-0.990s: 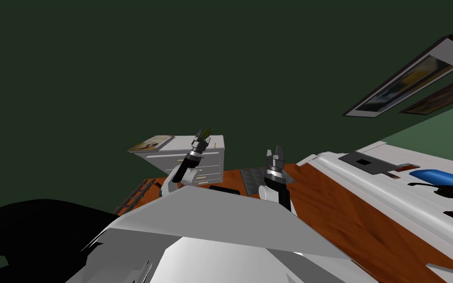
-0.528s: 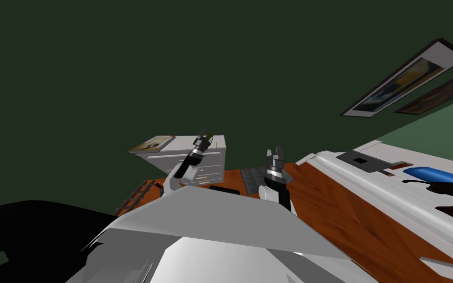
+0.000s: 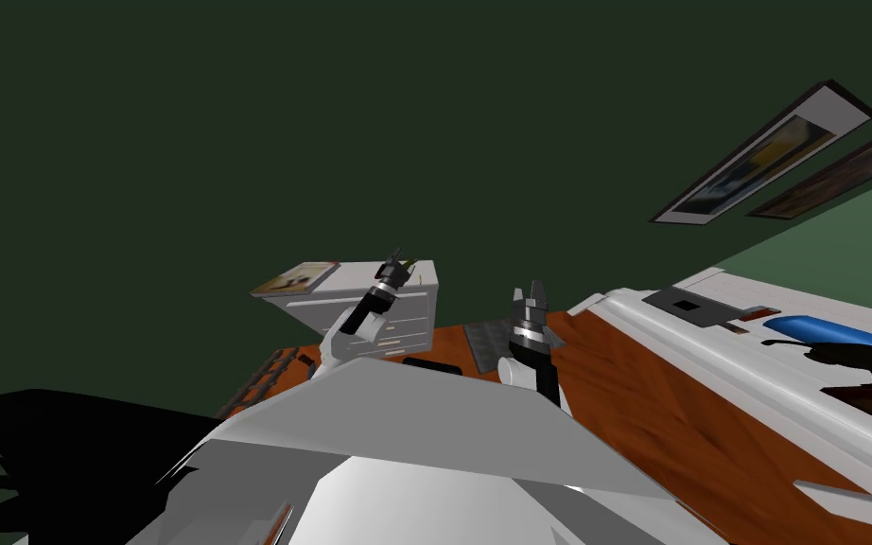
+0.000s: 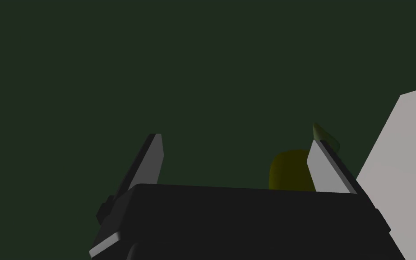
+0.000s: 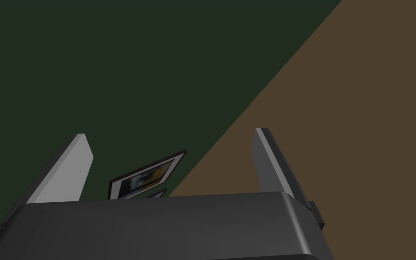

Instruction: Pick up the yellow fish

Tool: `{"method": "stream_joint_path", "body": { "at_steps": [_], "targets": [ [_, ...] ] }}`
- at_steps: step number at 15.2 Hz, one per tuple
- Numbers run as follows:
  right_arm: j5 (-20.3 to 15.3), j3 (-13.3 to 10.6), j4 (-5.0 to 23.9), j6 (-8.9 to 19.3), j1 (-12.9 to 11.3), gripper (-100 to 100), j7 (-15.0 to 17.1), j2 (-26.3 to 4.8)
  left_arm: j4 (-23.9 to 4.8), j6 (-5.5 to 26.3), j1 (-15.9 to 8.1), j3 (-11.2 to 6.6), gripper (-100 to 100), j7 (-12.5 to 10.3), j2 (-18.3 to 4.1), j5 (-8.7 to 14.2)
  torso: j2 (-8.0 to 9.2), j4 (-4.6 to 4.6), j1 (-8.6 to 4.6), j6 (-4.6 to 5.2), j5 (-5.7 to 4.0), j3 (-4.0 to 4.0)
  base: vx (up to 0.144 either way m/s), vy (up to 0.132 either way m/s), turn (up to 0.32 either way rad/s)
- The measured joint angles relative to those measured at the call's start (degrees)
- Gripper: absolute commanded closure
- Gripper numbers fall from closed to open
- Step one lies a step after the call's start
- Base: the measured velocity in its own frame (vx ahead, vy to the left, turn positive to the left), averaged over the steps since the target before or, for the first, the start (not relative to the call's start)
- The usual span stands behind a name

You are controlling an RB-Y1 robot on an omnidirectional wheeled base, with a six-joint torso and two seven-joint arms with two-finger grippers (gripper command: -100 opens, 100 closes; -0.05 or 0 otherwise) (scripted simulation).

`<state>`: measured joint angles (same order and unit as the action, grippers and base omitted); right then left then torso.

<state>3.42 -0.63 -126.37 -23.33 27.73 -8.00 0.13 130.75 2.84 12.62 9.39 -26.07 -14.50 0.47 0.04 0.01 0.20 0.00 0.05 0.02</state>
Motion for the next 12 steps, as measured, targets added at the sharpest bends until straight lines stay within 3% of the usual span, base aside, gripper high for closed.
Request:
{"method": "stream_joint_path", "body": {
  "at_steps": [12],
  "targets": [
    [0.0, 0.0, 0.0, 0.0, 0.0, 0, 0.0, 0.0, 0.97, 12.89, -5.59, 1.67, -100, -6.17, -1.18, 2.17, -0.01, 0.0, 0.04, 0.0, 0.01, -0.01, -0.013, 0.048, -0.024]
  ]
}}
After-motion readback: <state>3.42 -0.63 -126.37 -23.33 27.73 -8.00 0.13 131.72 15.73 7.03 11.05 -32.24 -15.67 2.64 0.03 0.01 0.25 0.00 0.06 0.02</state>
